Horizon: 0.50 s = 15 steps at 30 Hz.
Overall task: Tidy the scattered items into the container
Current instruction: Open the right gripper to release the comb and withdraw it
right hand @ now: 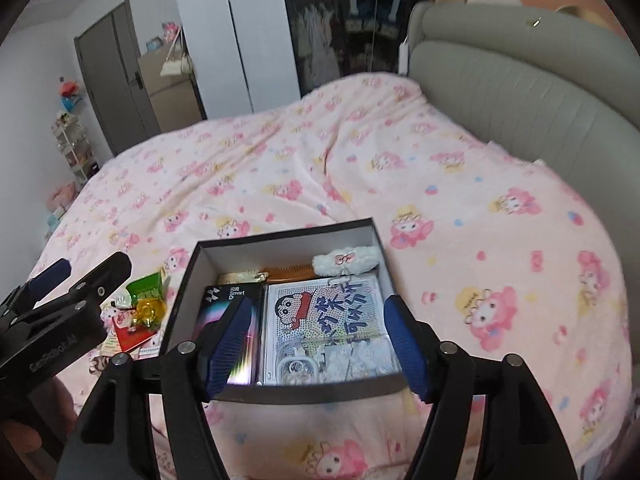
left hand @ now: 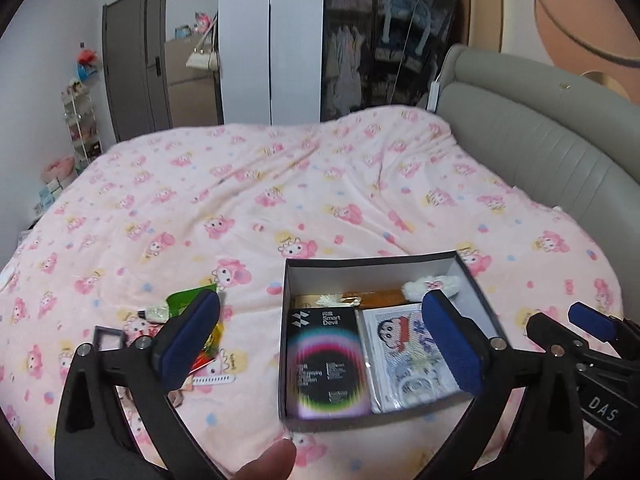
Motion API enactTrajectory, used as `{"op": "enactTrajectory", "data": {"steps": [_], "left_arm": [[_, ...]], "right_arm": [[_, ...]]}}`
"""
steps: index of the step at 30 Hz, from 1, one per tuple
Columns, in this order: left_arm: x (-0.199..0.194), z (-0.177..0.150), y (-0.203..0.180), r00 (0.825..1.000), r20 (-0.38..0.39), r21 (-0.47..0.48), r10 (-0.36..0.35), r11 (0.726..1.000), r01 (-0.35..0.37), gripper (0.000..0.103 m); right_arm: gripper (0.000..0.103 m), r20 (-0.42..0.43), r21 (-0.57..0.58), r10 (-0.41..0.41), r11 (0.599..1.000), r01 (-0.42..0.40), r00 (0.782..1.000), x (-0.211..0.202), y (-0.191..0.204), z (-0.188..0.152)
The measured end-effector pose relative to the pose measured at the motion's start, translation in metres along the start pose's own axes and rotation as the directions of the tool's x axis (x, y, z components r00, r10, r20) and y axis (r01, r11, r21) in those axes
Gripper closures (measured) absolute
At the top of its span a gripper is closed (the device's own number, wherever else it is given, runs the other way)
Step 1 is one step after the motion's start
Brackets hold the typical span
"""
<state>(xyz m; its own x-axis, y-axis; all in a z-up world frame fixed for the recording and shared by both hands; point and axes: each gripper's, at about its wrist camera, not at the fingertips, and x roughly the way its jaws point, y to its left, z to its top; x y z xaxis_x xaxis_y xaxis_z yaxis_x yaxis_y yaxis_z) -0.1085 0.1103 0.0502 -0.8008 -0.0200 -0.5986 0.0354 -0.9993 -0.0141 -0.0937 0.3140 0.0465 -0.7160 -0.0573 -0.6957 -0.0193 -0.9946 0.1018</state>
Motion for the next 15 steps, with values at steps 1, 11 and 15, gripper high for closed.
{"op": "enactTrajectory", "data": {"steps": [1, 11, 15], "left_arm": [[-0.012, -0.002, -0.002, 1.000, 0.011, 0.004, 0.002, 1.000, -0.002, 0.001], [-0.077, -0.048, -0.006, 1.000, 0.029, 0.000, -0.006, 1.000, 0.006, 0.001], [-0.080, -0.063, -0.007, 1.000, 0.006, 0.012, 0.006, 1.000, -0.006, 0.001]], "right_arm": [[0.035, 0.020, -0.003, -0.012, 1.000, 0.012, 1.000, -0.011, 0.002, -0.004], [0.031, 0.064, -0.022, -0.011, 1.000, 0.012, 0.998, -0.066, 0.007, -0.054], [0.031, 0.041, -0.021, -0.032, 0.999, 0.033, 0.999, -0.067, 0.005, -0.070]]}}
